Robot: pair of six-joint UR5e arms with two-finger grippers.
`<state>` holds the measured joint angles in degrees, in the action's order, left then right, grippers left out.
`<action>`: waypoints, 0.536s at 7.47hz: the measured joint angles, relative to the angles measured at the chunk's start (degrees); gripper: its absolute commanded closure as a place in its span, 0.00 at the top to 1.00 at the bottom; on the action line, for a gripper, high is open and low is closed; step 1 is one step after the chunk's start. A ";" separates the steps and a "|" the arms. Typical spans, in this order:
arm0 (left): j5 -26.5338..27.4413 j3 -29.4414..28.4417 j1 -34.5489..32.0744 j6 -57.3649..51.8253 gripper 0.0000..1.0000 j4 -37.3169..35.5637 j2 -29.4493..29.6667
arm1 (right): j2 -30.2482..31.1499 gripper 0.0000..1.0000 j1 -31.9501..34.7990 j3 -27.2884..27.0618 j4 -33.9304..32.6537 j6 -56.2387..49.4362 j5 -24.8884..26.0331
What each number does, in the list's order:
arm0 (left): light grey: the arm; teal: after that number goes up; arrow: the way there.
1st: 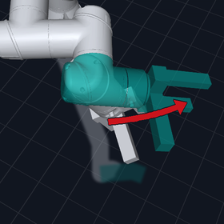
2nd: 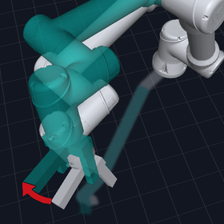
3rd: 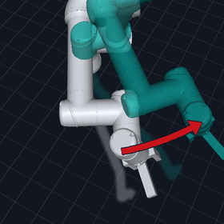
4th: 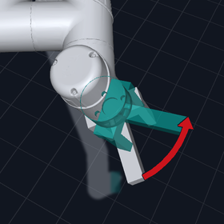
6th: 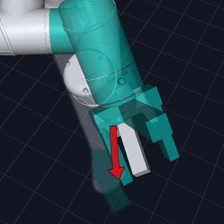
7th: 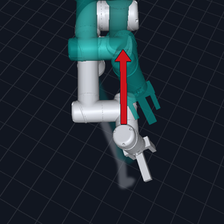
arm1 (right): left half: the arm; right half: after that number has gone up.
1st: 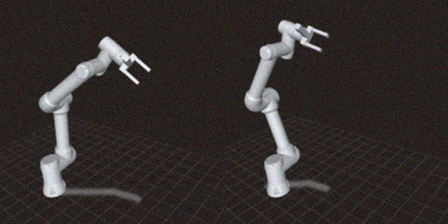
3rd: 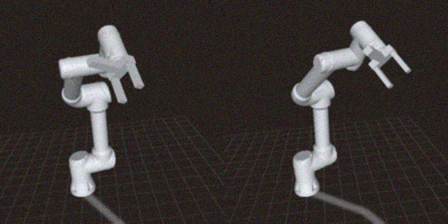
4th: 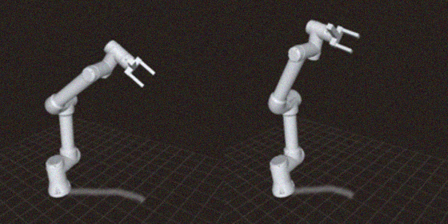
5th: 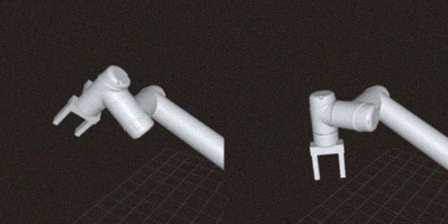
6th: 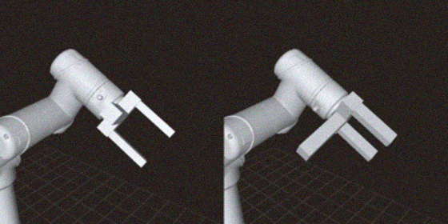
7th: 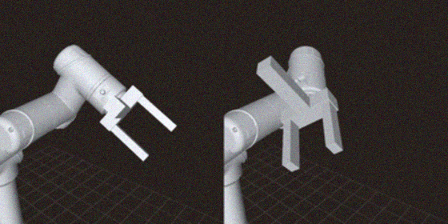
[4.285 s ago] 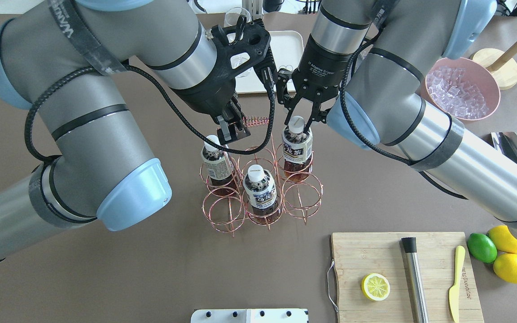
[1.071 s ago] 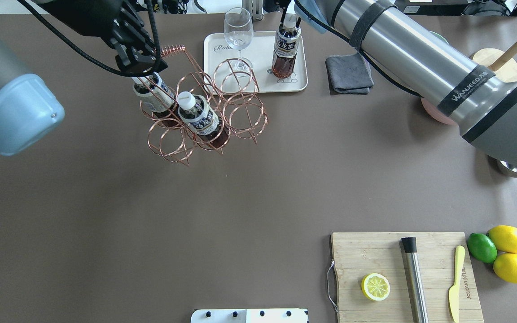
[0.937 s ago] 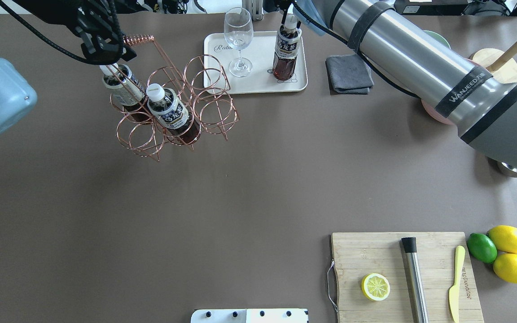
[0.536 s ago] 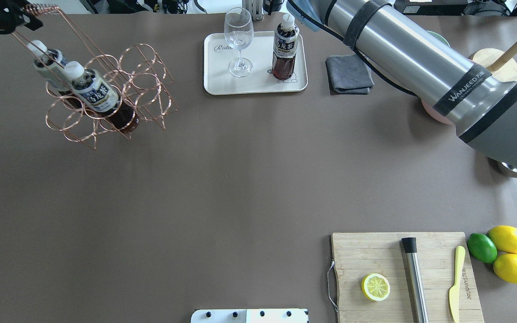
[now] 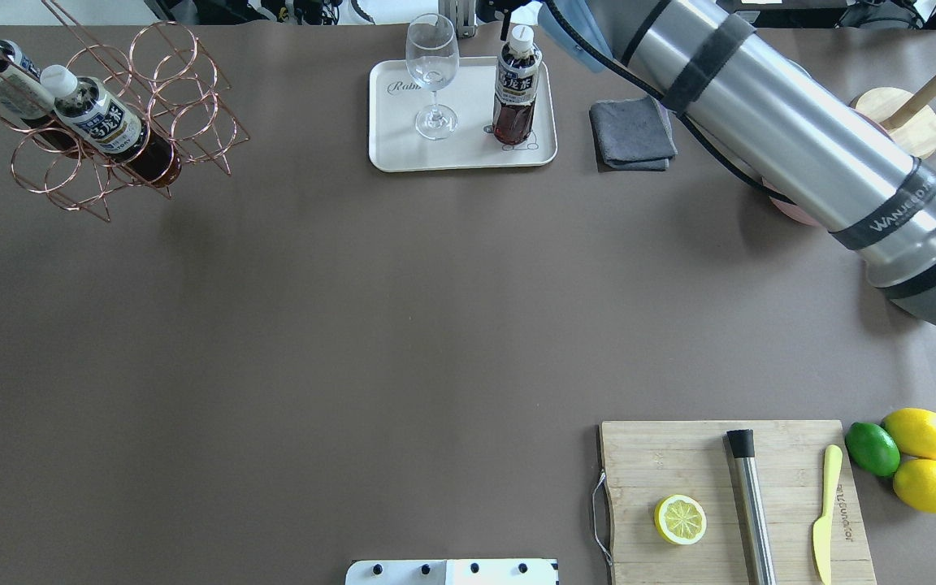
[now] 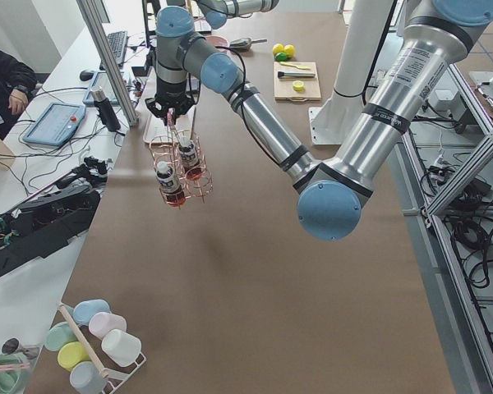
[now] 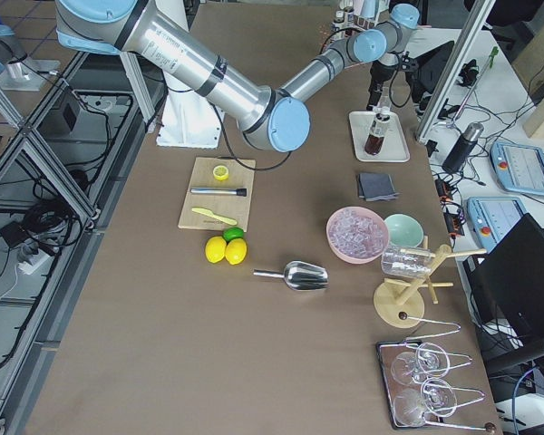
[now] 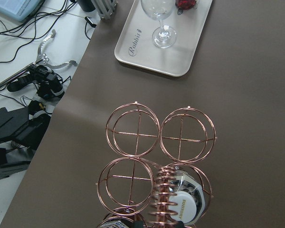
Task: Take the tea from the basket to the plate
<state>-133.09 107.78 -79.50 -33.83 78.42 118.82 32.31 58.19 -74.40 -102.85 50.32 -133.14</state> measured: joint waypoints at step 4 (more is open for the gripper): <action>0.09 -8.02 -2.95 -14.75 0.00 2.92 2.27 | 33.27 1.00 2.95 -31.59 -5.93 -10.51 0.98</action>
<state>-133.00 99.76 -82.45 -48.57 81.34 121.09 65.57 61.14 -105.99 -108.77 39.81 -132.16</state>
